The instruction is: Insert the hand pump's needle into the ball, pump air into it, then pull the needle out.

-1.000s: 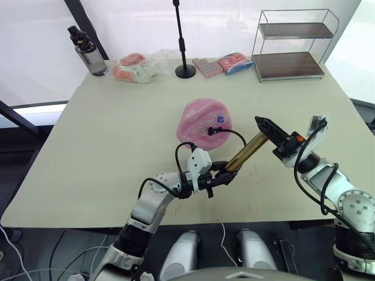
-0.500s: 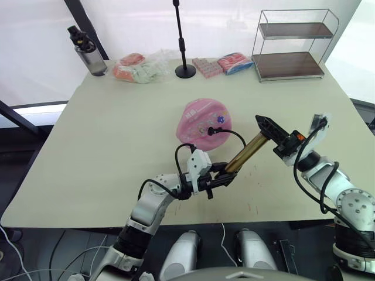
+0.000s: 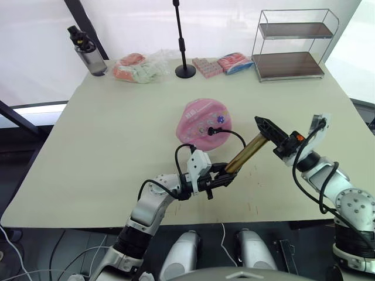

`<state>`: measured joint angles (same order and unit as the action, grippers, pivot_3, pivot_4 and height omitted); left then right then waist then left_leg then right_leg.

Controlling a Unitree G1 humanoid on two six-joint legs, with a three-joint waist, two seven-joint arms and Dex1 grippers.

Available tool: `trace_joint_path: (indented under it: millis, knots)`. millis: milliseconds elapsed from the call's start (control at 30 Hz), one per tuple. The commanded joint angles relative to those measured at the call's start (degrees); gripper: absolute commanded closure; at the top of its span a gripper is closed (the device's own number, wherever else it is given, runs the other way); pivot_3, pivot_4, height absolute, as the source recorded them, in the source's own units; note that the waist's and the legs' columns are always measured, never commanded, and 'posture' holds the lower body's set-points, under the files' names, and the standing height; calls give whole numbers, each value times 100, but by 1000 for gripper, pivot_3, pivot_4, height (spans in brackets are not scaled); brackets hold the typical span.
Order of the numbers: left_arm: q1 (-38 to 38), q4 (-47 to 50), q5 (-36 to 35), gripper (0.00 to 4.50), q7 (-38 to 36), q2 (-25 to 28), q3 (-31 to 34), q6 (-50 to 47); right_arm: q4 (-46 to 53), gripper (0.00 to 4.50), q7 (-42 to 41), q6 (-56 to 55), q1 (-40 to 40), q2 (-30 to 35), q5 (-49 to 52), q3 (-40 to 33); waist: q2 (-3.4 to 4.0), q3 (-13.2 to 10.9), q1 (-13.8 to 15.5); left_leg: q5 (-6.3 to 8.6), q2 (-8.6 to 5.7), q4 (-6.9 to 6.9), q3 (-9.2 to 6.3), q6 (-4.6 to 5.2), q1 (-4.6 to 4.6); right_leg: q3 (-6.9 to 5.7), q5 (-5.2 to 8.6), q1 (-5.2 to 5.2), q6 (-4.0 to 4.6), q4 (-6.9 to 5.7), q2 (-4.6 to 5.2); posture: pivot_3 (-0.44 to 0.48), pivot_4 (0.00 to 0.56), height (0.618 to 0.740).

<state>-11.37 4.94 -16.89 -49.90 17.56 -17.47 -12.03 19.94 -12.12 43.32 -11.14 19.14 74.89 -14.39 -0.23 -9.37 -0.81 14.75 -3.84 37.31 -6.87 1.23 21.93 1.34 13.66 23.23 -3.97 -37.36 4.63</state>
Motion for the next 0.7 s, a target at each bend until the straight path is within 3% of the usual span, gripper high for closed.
trace_joint_path:
  millis: [33,100,233,400,433,500,700]
  knots:
    - [1,78,19,3320,-19,-8,23,77,153,0,-100,-65,-30,7,28,-24,0,0,0,0,0,0,0,0,0,0,0,0,0,0,0,0,150,740]
    - [3,79,20,3320,-17,-10,20,77,156,261,-123,-59,-26,17,-8,-17,0,0,0,0,0,0,0,0,0,0,0,0,0,0,0,0,150,740]
    - [21,94,21,3320,-19,-10,10,74,163,1712,-161,-74,-13,30,-145,-4,0,0,1,0,0,0,0,0,1,0,0,1,0,0,0,0,150,740]
    - [24,92,25,3320,-16,-11,11,72,138,1712,-192,-85,-41,19,-249,-19,0,0,1,0,0,0,1,0,4,1,0,5,0,-1,0,0,150,740]
    - [24,91,24,3320,-15,-11,12,72,125,2218,-194,-89,-56,10,-257,-30,0,0,1,0,0,0,0,0,4,1,0,6,0,-1,0,0,150,740]
    - [31,93,24,3320,-11,-11,14,70,121,2641,-225,-87,-61,21,-290,-29,0,0,1,0,0,0,1,0,4,2,0,6,0,-1,0,0,150,740]
    - [35,75,33,3320,-4,-4,19,74,124,2643,-274,-81,-54,27,-371,-15,0,0,1,0,0,0,1,0,4,2,0,6,0,-1,0,0,150,740]
